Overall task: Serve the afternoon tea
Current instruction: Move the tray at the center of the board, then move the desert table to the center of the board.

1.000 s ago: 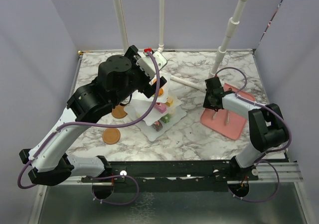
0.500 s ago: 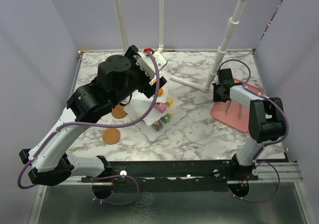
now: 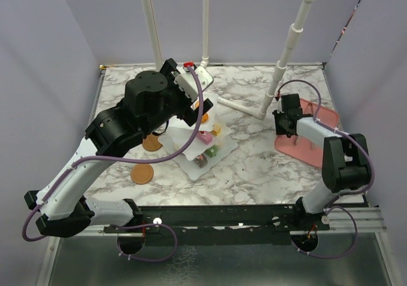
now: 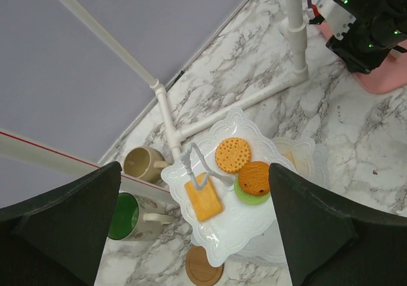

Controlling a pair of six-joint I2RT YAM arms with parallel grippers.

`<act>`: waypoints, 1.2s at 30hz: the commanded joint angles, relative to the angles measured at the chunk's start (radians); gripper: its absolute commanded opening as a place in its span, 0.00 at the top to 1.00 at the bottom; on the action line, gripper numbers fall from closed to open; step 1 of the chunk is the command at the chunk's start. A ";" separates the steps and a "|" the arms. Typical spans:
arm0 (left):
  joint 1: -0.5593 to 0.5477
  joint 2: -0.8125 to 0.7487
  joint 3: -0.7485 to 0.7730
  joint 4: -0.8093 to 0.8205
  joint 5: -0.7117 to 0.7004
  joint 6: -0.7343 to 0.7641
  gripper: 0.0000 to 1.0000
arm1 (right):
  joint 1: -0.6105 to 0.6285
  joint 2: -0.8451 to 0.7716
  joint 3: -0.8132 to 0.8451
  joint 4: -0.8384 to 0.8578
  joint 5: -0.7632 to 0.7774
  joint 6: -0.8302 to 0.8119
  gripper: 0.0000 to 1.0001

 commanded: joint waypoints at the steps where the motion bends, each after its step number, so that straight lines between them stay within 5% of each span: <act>1: 0.004 -0.017 -0.023 0.006 0.034 -0.035 0.01 | 0.022 -0.210 -0.086 0.002 -0.024 0.041 0.68; 6: 0.007 0.011 -0.022 -0.008 0.008 -0.064 0.01 | 0.028 -0.499 -0.137 0.031 -0.132 0.136 0.02; 7: 0.010 0.022 -0.017 -0.009 0.005 -0.072 0.01 | 0.036 -0.543 -0.130 0.016 -0.155 0.146 0.00; 14: 0.027 0.047 0.015 0.028 -0.070 -0.093 0.01 | 0.287 -0.775 -0.101 -0.019 -0.155 0.208 0.00; 22: 0.086 0.027 0.045 0.037 -0.087 -0.107 0.01 | 0.665 -0.590 0.161 0.075 0.054 0.114 0.00; 36: 0.161 -0.058 0.015 0.029 -0.109 -0.036 0.01 | 0.723 -0.235 0.437 0.187 -0.250 -0.006 0.14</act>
